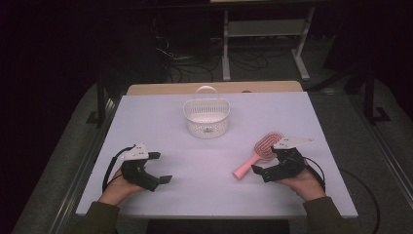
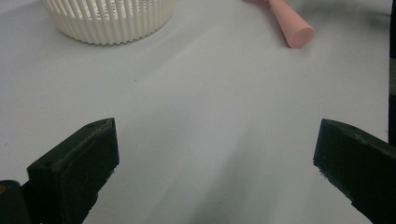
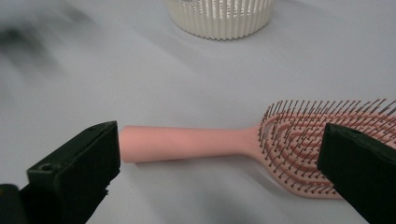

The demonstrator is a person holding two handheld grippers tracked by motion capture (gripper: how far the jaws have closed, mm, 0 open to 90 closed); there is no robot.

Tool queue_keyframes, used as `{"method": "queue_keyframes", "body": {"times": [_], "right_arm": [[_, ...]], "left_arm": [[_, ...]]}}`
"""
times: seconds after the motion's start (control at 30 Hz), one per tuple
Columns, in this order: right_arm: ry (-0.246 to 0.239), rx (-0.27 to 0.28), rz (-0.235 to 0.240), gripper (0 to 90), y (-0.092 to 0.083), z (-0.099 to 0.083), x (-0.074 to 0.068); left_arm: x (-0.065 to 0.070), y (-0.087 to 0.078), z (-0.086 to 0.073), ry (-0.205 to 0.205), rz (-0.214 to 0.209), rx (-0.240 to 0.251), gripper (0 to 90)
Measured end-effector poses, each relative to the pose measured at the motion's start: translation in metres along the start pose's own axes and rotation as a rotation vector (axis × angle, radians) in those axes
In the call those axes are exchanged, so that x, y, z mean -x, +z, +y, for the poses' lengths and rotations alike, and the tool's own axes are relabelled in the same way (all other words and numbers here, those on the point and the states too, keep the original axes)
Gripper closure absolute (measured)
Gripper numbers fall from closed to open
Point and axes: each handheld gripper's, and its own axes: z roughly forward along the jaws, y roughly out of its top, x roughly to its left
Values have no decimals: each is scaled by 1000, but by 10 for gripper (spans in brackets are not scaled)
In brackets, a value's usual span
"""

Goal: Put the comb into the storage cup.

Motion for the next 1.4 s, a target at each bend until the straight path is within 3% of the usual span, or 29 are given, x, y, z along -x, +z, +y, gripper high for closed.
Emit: {"method": "queue_keyframes", "body": {"times": [1.4], "right_arm": [[-49,-31,29,0,18,28,-6]], "left_arm": [[-1,-3,-1,-15,-4,14,5]]}}
